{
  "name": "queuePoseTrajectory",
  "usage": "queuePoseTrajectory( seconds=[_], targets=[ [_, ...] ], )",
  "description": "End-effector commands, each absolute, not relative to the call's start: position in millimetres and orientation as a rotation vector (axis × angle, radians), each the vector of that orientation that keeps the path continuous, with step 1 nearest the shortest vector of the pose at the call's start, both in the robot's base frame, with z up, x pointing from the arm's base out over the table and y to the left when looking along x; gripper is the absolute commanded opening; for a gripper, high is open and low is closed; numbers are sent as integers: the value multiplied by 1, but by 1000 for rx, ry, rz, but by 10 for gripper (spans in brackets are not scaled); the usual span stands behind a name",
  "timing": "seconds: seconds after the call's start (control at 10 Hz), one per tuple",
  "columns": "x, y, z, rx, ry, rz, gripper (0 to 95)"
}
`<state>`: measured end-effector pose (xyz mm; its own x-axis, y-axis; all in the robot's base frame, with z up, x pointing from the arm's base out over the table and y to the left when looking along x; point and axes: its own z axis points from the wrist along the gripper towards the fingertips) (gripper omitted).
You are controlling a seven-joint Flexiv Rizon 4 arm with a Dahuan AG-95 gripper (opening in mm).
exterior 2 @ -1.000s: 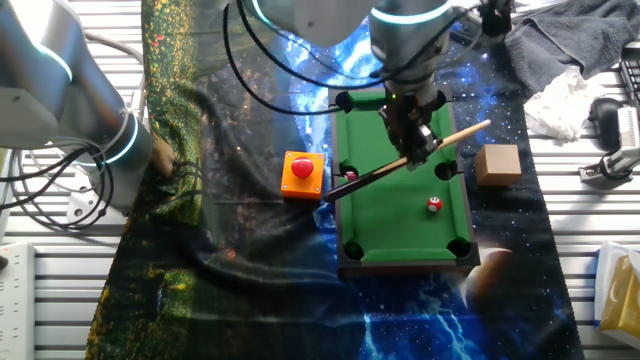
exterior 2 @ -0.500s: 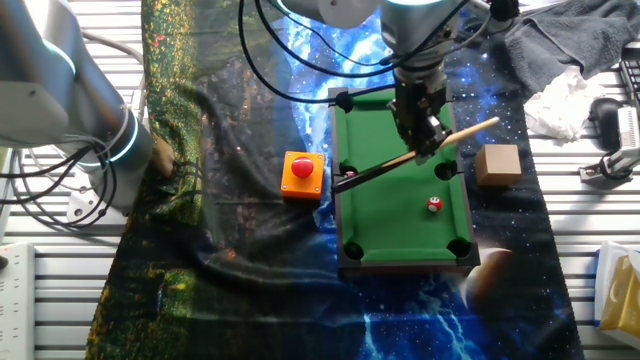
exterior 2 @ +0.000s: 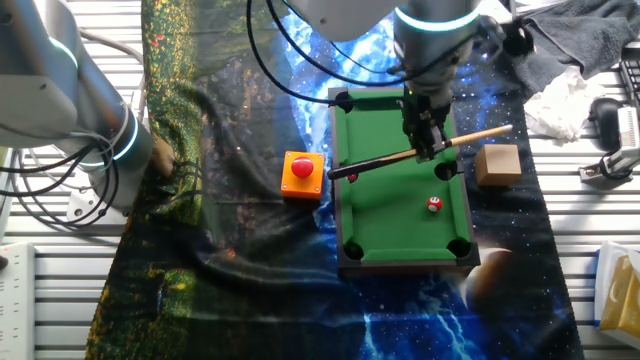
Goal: Hit the pool ball
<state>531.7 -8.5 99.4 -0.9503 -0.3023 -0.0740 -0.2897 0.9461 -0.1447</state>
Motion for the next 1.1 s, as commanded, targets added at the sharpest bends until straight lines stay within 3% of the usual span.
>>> queuePoseTrajectory(
  seconds=[0.1, 1.1],
  targets=[
    [532, -7, 99, -438, 3014, -152, 0],
    [531, -8, 100, -709, 2975, -173, 0]
  ],
)
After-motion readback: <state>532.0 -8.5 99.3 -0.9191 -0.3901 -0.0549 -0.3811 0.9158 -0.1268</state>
